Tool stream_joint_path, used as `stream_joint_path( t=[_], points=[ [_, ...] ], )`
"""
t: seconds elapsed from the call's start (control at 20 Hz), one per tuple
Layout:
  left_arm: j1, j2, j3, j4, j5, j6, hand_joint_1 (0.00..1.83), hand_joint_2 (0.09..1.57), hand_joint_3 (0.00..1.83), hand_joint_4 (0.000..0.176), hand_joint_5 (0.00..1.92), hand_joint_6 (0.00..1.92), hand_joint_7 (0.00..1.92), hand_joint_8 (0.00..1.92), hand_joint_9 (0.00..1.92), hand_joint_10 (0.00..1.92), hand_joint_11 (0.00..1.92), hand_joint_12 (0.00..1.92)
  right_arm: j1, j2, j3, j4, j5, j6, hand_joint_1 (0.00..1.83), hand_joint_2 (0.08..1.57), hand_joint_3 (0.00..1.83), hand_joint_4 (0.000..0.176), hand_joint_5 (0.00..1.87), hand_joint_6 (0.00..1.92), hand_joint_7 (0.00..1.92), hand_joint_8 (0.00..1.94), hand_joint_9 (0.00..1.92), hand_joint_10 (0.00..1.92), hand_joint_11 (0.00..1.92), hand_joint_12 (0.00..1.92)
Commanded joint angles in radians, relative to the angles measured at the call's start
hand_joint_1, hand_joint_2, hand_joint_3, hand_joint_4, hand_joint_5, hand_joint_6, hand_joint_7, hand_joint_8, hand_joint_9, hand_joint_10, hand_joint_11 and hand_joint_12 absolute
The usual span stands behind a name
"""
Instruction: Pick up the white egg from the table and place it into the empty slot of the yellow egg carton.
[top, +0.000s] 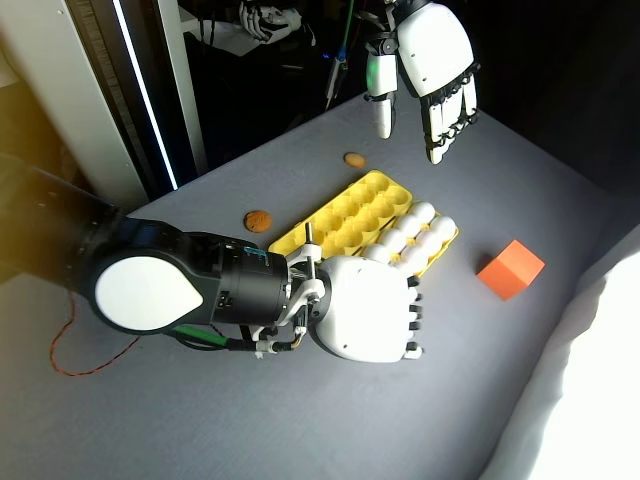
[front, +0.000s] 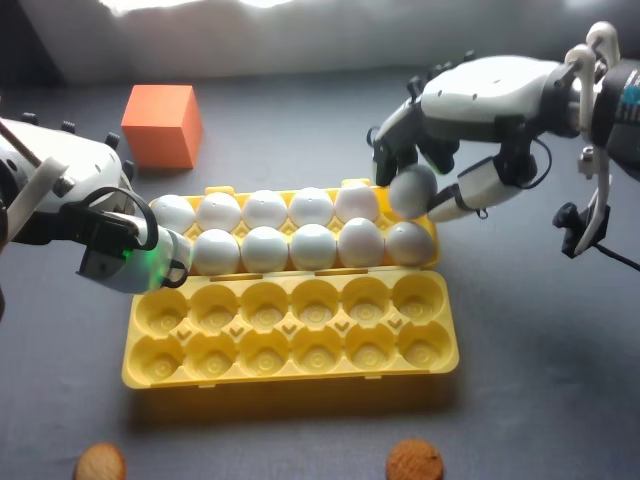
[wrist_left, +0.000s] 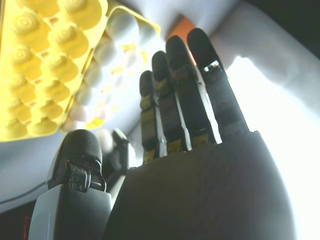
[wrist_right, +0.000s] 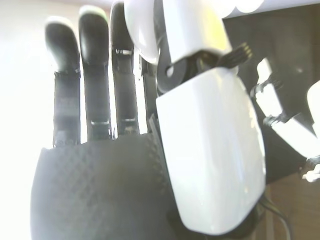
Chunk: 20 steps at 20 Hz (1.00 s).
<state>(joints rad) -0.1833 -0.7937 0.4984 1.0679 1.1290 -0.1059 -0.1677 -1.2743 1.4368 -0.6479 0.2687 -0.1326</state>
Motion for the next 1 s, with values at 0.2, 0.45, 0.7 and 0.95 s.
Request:
stream_joint_path(
  t=[0.2,0.45,0.7,0.95],
  points=[
    [-0.012,0.011,-0.003,0.083,0.003,0.003,0.0,1.36,0.0,0.0,0.43,0.0,0.54,0.0,0.59,0.0,0.3,0.72,-0.008,0.007,0.003,0.025,0.072,0.002,1.35,1.19,0.0,0.0,0.75,1.13,0.87,1.24,0.75,1.49,0.49,1.71],
    [-0.012,0.011,-0.003,0.083,0.003,0.003,0.0,1.37,0.0,0.0,0.43,0.0,0.55,0.0,0.6,0.01,0.31,0.73,-0.014,0.007,0.004,0.028,0.073,-0.002,1.09,1.27,0.0,0.0,0.67,1.42,0.65,0.87,0.58,0.87,0.27,1.55],
    [-0.012,0.011,-0.003,0.083,0.003,0.003,0.0,1.36,0.0,0.0,0.44,0.01,0.54,0.0,0.58,0.0,0.3,0.74,-0.014,0.007,0.006,0.075,0.083,-0.054,1.16,1.19,0.0,0.0,0.7,0.14,0.79,0.1,0.64,0.5,0.22,1.42],
    [-0.012,0.011,-0.003,0.083,0.003,0.003,0.0,1.36,0.0,0.0,0.43,0.0,0.55,0.0,0.59,0.01,0.31,0.74,-0.014,0.008,0.008,0.082,0.088,-0.054,1.17,1.19,0.0,0.0,0.68,0.07,0.78,0.04,0.62,0.42,0.19,1.39]
  ],
)
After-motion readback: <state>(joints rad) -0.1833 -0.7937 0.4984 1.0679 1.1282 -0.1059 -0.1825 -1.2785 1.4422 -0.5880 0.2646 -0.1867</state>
